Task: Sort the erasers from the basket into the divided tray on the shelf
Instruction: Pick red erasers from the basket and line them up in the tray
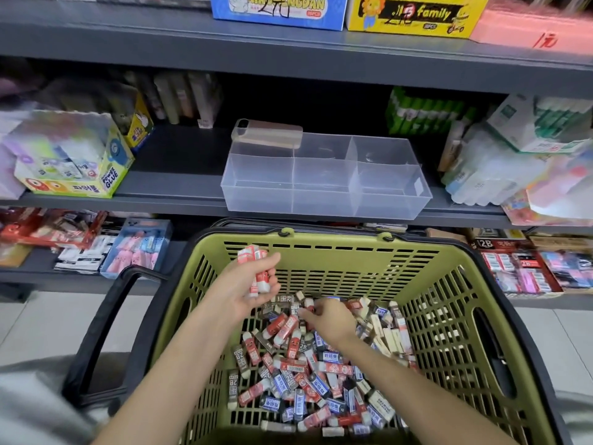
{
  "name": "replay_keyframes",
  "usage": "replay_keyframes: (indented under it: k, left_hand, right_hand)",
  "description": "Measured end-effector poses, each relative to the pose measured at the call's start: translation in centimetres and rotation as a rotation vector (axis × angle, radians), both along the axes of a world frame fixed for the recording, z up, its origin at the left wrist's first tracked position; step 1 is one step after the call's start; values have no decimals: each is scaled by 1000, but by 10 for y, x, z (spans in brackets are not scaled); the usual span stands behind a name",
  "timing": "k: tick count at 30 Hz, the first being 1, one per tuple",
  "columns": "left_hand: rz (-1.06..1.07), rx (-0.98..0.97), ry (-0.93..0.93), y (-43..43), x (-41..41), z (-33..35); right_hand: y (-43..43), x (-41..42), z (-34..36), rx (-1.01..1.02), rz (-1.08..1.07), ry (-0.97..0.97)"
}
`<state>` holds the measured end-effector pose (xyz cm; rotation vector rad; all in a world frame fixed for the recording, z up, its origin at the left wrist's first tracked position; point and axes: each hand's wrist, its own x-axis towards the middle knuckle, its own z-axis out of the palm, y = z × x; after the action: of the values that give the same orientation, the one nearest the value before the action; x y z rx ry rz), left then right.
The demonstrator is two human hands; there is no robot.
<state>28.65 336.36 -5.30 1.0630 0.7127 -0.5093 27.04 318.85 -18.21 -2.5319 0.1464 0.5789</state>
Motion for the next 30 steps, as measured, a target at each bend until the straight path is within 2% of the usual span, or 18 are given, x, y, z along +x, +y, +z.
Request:
replay_keyframes:
  k: [2,4,7,9,10,12,14,17,18,19,21,23,25,30]
  left_hand:
    - [-11,7,22,0,-2,-4]
    - [-74,48,10,-4,-4,-9]
    - [-152,179,-26,-15,-8,-15]
    - [-234,208,-21,-20,-10,-16]
    - [-291,169,3,-22,-11,-13]
    - [-361,13,69,-22,-11,-7]
    - [-316,-154,130,-17,-12,-3]
    - [-228,-219,172,-5,-14,3]
    - [-189,-212,180,0,-15,6]
    - [-143,-207,185,6,-15,8]
    - [-61,-206,171,18,-16,11]
    - [-19,-211,140,27,-19,13]
    - [-12,-205,117,30,-23,11]
    - [87,-217,166,29,-28,3]
  right_hand:
    - [7,1,-2,13,-79,3]
    - [6,2,13,171,-152,17]
    - [-2,4,58,770,-235,84]
    - [-3,3,88,1048,-153,154]
    - [0,3,98,1088,-96,163]
    - [7,4,112,1007,-26,91]
    - [11,5,116,934,26,32]
    - [8,6,105,1110,-44,20]
    - [8,6,94,1087,-70,-20]
    - [10,7,81,922,-27,-89]
    - [14,6,45,322,329,-208]
    - [18,4,14,-56,665,-228]
    - [23,6,0,-187,802,-276]
    - [22,16,-4,-337,1026,-376]
